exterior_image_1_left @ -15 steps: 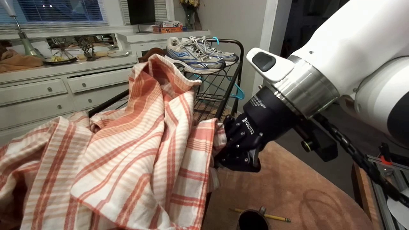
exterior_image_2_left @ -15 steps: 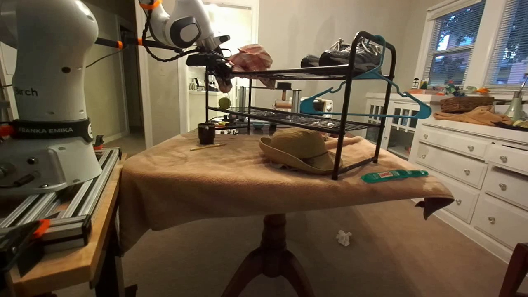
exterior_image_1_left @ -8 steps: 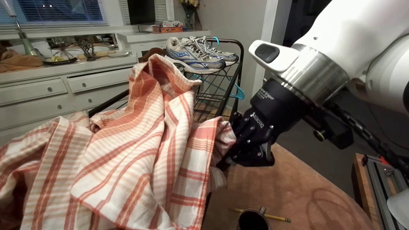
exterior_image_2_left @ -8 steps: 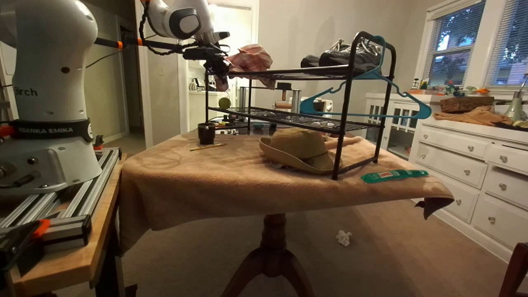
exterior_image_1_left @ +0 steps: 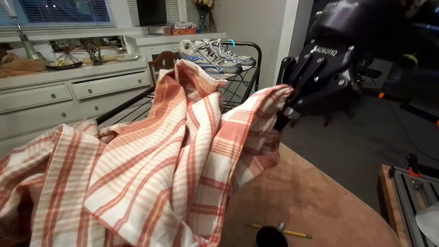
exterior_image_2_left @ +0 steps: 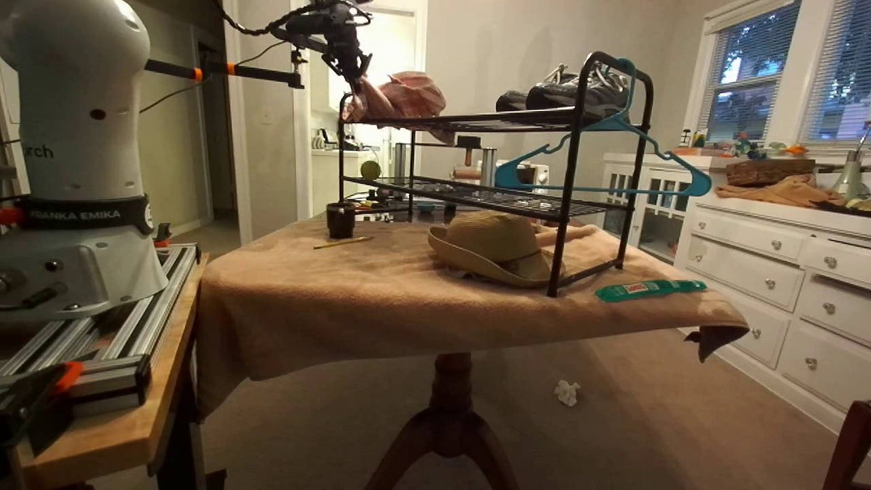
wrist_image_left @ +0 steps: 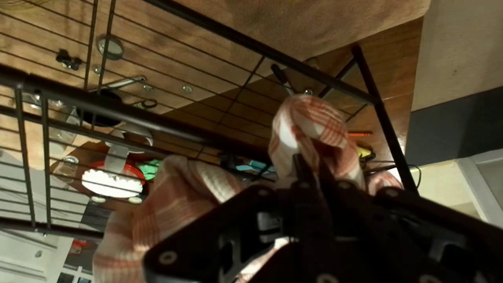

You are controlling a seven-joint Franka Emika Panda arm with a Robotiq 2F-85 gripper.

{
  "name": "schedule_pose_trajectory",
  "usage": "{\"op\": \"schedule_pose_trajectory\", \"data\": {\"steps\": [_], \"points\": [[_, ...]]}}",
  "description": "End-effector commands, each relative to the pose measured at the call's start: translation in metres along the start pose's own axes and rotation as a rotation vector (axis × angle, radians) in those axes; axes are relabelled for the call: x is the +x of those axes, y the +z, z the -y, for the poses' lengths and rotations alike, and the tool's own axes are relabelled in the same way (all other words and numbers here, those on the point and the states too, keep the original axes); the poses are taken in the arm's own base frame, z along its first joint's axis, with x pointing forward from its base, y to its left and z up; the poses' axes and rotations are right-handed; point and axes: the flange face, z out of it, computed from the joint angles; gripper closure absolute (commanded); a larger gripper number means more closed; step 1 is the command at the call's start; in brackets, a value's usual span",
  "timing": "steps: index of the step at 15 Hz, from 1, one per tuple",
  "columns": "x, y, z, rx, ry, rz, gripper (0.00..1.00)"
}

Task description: Fold the blanket in half

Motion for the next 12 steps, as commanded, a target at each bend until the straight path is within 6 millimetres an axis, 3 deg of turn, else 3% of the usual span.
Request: {"op": "schedule_pose_trajectory", "data": {"steps": [1, 7, 12], "points": [[0.031, -0.040, 0.014, 0.015, -0.007, -0.056, 0.99], [0.091, -0.069, 0.029, -0.002, -0.044, -0.206, 0.99], [0.106, -0.094, 0.022, -0.030, -0.038, -0.260, 0.99]]}}
